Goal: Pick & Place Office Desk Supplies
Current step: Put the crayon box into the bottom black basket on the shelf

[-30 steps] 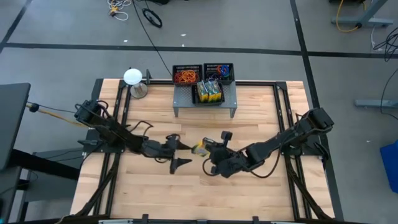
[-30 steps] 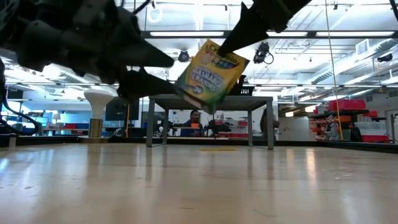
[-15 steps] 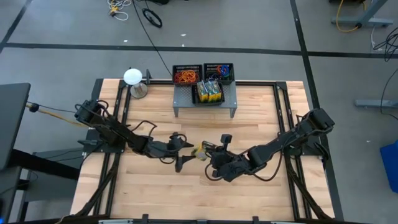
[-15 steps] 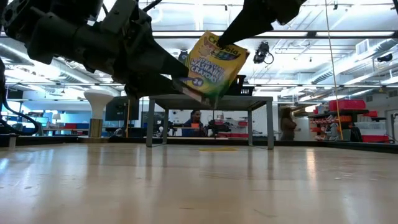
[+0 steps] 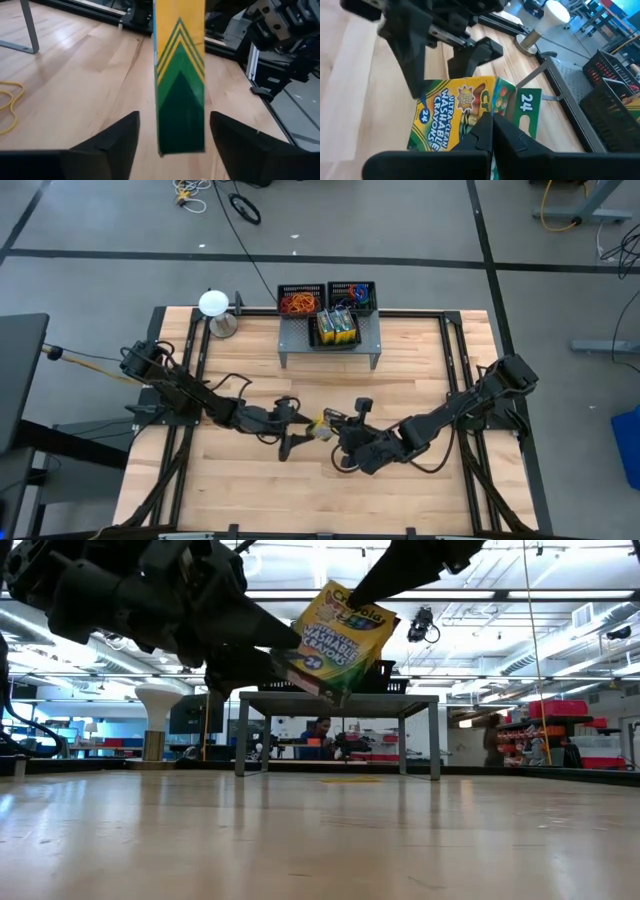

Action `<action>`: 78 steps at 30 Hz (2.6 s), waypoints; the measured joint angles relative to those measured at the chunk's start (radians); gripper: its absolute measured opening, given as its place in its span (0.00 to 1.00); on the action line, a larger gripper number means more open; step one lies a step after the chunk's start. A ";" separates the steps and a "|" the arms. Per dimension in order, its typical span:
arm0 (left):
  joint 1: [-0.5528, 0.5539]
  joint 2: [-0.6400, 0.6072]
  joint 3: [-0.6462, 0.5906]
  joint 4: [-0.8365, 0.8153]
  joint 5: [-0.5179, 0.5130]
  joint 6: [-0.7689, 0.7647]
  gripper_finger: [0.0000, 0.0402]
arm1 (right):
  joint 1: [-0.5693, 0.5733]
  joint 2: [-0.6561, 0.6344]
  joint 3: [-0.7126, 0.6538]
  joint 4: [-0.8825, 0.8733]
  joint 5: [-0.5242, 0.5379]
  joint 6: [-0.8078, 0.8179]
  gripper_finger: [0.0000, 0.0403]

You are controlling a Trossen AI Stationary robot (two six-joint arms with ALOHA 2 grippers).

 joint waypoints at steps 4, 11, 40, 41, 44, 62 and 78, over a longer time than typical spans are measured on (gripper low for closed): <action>0.000 0.000 0.000 -0.002 0.001 0.020 0.49 | -0.001 0.000 0.000 0.034 -0.038 0.000 0.02; -0.015 0.000 0.000 -0.002 -0.008 0.099 0.23 | 0.000 -0.001 0.000 0.045 -0.048 0.147 0.10; 0.054 -0.064 -0.449 0.673 0.066 0.284 0.21 | -0.312 0.006 0.439 -0.333 -0.585 0.450 0.67; 0.058 -0.077 -0.465 0.687 0.067 0.290 0.21 | -0.329 0.037 0.483 -0.369 -0.610 0.427 0.67; 0.068 -0.106 -0.492 0.680 0.079 0.290 0.21 | -0.366 0.139 0.634 -0.489 -0.648 0.355 0.67; 0.080 -0.106 -0.475 0.653 0.120 0.233 0.21 | -0.392 0.361 0.916 -0.723 -0.813 0.227 0.69; 0.133 -0.106 -0.472 0.664 0.148 0.188 0.21 | -0.382 0.363 0.916 -0.715 -0.831 0.262 0.72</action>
